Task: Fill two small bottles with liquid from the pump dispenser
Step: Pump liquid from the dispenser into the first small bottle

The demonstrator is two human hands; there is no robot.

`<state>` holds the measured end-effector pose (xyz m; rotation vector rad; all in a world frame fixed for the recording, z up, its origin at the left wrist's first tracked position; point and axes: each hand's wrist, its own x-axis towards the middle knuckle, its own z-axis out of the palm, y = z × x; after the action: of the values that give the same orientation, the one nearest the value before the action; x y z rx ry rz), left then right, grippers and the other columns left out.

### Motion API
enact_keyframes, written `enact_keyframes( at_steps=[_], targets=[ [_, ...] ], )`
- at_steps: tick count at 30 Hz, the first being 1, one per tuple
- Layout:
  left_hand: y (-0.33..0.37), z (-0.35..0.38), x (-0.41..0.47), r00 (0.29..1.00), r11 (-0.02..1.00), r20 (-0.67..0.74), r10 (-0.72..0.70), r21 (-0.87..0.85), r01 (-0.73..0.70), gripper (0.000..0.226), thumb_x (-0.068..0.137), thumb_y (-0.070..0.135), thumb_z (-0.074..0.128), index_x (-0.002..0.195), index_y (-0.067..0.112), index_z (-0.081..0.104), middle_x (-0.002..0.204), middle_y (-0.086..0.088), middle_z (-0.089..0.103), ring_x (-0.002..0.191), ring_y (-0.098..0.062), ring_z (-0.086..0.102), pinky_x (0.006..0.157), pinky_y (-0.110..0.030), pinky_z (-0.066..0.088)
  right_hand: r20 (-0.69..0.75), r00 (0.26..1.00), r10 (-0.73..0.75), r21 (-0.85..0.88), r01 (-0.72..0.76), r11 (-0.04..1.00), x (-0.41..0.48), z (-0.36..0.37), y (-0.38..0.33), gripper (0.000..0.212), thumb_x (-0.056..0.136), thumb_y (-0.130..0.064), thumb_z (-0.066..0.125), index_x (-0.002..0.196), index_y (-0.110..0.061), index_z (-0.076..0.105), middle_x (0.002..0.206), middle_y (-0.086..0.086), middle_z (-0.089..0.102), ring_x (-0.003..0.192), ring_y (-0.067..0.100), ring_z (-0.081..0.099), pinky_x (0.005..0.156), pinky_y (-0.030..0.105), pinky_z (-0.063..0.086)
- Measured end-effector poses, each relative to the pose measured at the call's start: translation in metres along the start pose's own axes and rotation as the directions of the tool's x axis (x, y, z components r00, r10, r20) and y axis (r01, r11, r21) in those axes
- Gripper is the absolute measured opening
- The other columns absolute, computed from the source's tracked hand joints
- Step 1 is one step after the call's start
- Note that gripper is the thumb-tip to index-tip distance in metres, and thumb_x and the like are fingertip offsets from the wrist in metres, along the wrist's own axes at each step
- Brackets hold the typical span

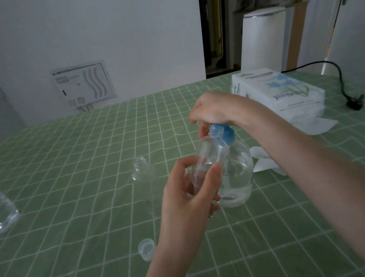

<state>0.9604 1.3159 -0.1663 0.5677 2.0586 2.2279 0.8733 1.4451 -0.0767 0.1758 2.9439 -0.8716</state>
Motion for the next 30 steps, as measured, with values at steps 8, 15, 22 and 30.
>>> enact_keyframes(
  at_steps=[8, 15, 22, 30],
  targets=[
    [0.003, 0.001, 0.001, 1.0, 1.0, 0.013, 0.008, -0.006, -0.008, 0.039, 0.063, 0.049, 0.063, 0.092, 0.023, 0.06, 0.068, -0.004, 0.067, 0.052, -0.009, 0.056, 0.048, -0.019, 0.047, -0.019, 1.0, -0.014, -0.02, 0.014, 1.0, 0.0, -0.006, -0.003, 0.034, 0.096, -0.024, 0.049, 0.118, -0.002, 0.063, 0.106, 0.014, 0.071, 0.084, 0.022, 0.062, 0.08, 0.033, 0.044],
    [-0.001, 0.001, 0.0, 1.0, 1.0, 0.004, -0.002, -0.004, 0.002, 0.04, 0.061, 0.052, 0.064, 0.091, 0.025, 0.061, 0.07, -0.006, 0.067, 0.052, -0.009, 0.056, 0.047, -0.018, 0.045, 0.004, 1.0, 0.008, -0.012, -0.008, 1.0, 0.001, 0.001, 0.0, 0.04, 0.096, -0.022, 0.05, 0.13, -0.002, 0.055, 0.119, 0.016, 0.066, 0.111, 0.029, 0.06, 0.093, 0.037, 0.043],
    [-0.001, 0.0, 0.001, 1.0, 1.0, 0.012, -0.001, -0.012, 0.001, 0.039, 0.062, 0.05, 0.064, 0.091, 0.025, 0.061, 0.068, -0.003, 0.067, 0.052, -0.008, 0.056, 0.047, -0.019, 0.046, -0.003, 1.0, -0.006, -0.006, 0.006, 1.0, -0.001, -0.002, 0.0, 0.037, 0.097, -0.025, 0.05, 0.125, -0.002, 0.059, 0.113, 0.015, 0.068, 0.107, 0.029, 0.063, 0.088, 0.036, 0.043],
    [-0.001, -0.001, 0.001, 1.0, 1.0, 0.024, 0.017, -0.009, -0.016, 0.031, 0.065, 0.049, 0.064, 0.089, 0.028, 0.061, 0.069, -0.002, 0.068, 0.052, -0.007, 0.057, 0.047, -0.018, 0.045, -0.013, 1.0, -0.011, -0.034, 0.011, 0.999, -0.001, -0.004, -0.003, 0.035, 0.096, -0.024, 0.051, 0.122, -0.004, 0.061, 0.109, 0.012, 0.07, 0.103, 0.026, 0.065, 0.088, 0.036, 0.046]
  ],
)
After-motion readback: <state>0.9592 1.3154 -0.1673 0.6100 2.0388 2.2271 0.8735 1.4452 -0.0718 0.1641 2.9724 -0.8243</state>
